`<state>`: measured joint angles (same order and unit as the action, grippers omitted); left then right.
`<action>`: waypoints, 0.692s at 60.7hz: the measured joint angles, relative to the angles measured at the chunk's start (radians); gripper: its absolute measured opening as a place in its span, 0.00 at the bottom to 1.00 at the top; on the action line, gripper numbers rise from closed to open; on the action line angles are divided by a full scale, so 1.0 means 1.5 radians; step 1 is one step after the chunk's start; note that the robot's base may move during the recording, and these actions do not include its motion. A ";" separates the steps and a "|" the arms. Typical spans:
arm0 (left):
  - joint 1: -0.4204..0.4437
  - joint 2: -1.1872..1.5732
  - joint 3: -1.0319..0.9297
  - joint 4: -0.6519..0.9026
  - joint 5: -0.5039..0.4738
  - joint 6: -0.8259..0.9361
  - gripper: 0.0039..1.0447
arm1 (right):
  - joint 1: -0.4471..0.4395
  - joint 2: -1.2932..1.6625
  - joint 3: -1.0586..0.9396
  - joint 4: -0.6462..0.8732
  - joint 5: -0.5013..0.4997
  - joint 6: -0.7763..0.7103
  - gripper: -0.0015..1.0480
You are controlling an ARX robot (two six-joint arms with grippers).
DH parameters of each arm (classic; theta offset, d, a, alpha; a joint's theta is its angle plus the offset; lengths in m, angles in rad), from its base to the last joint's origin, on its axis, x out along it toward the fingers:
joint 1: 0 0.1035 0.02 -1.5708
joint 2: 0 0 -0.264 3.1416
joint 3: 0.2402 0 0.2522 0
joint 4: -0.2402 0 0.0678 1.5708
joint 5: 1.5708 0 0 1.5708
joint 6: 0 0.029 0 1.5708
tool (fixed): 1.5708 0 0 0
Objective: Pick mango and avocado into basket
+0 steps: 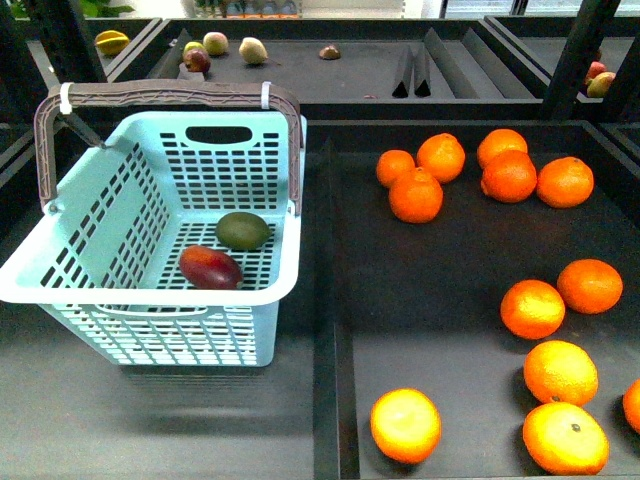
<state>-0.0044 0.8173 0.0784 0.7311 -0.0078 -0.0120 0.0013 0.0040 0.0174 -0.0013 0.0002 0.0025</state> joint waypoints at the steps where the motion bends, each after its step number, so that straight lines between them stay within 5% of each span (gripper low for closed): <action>1: 0.000 -0.002 -0.009 0.010 0.004 0.000 0.02 | 0.000 0.000 0.000 0.000 0.000 0.000 0.92; 42: 0.000 -0.315 -0.043 -0.257 0.005 0.001 0.02 | 0.000 0.000 0.000 0.000 0.000 0.000 0.92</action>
<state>-0.0044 0.3454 0.0132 0.3450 -0.0002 -0.0113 0.0013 0.0040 0.0174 -0.0013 0.0002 0.0025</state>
